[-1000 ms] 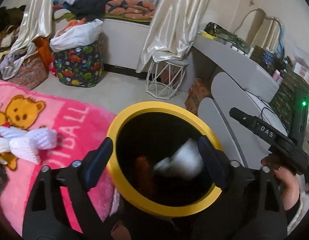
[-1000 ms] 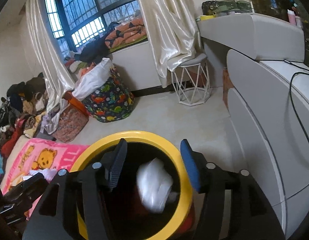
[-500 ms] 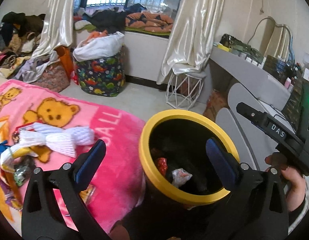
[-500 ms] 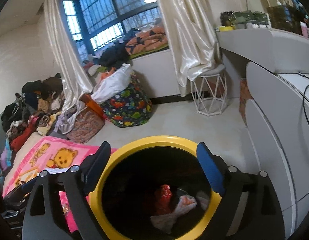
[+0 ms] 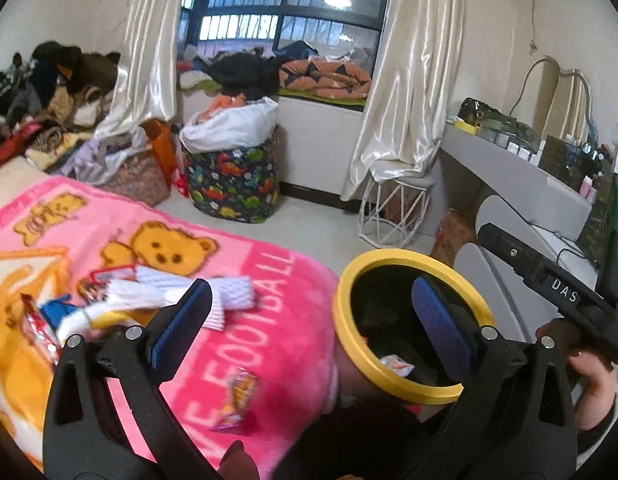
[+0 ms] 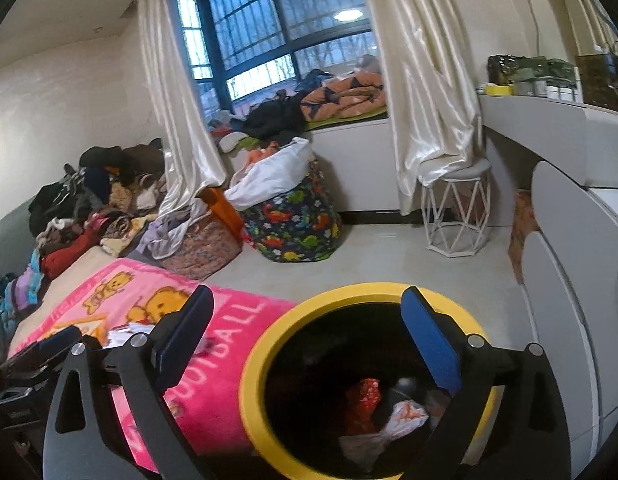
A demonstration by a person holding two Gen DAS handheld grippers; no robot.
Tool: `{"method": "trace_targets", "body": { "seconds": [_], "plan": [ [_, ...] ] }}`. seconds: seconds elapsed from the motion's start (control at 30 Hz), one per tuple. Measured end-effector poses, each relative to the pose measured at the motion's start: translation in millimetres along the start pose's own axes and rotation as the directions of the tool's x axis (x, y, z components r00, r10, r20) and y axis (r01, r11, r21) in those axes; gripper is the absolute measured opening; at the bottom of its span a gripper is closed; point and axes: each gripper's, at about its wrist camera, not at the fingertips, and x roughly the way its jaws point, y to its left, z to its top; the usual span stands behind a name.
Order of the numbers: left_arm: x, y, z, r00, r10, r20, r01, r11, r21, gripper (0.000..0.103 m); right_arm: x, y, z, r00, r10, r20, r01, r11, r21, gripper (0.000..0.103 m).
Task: Collect trash
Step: 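Move both open grippers back over the trash on the blanket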
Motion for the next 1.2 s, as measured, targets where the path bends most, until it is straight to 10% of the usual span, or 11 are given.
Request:
{"method": "trace_targets", "body": {
  "seconds": [1.2],
  "plan": [
    [-37.2,119.9,-6.8,0.968,0.245,0.043,-0.236,0.959,-0.154,0.092,30.4,135.0,-40.7,0.974,0.163,-0.157,-0.196,0.955,-0.223,0.095]
  ]
}}
